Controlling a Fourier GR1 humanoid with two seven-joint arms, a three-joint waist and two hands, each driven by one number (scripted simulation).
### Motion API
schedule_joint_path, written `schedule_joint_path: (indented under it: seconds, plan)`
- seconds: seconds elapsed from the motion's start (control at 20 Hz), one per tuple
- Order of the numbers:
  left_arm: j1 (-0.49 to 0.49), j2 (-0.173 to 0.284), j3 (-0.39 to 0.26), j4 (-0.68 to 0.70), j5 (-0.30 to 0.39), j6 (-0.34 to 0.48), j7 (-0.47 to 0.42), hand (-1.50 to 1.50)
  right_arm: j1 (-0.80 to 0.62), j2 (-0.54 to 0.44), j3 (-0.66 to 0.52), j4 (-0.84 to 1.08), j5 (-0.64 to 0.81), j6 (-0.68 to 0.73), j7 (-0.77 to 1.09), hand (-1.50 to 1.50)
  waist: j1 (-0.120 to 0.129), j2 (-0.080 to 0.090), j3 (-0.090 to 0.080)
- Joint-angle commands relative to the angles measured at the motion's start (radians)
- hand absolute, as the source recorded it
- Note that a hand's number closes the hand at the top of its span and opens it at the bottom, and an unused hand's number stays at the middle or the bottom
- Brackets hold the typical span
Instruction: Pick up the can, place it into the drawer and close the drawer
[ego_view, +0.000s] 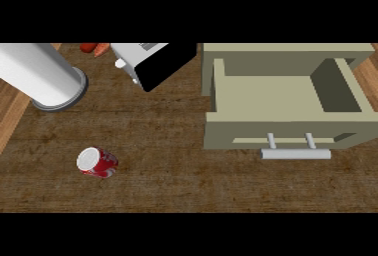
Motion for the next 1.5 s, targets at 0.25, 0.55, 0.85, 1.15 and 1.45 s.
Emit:
schedule_joint_path:
  seconds: [0.25, 0.55, 0.85, 1.15, 1.45]
  plan:
    - [-0.017, -0.054, 0.034, -0.060, 0.175, 0.054, 0.142, -1.50, 0.025, -0.038, -0.118, 0.034, -0.096, 0.087, -0.029, -1.50, 0.003, 0.000, 0.000]
    - [-0.140, -0.064, -0.007, 0.109, 0.111, 0.062, 0.117, -1.50, 0.119, -0.014, -0.183, -0.019, -0.155, 0.174, -0.048, -1.50, -0.007, 0.000, 0.000]
    - [-0.204, -0.087, -0.031, 0.197, 0.045, 0.093, 0.089, -1.50, 0.093, -0.046, -0.265, 0.042, -0.205, 0.240, -0.043, -1.50, -0.006, 0.001, 0.000]
    - [-0.296, -0.078, -0.065, 0.338, -0.030, 0.123, 0.044, -1.50, 0.084, -0.008, -0.259, -0.034, -0.208, 0.233, 0.033, -1.50, -0.006, 0.001, 0.000]
    - [-0.222, -0.134, -0.123, 0.507, -0.132, 0.067, -0.179, -1.50, 0.128, 0.033, -0.293, -0.074, -0.219, 0.277, 0.035, -1.50, -0.007, 0.001, -0.001]
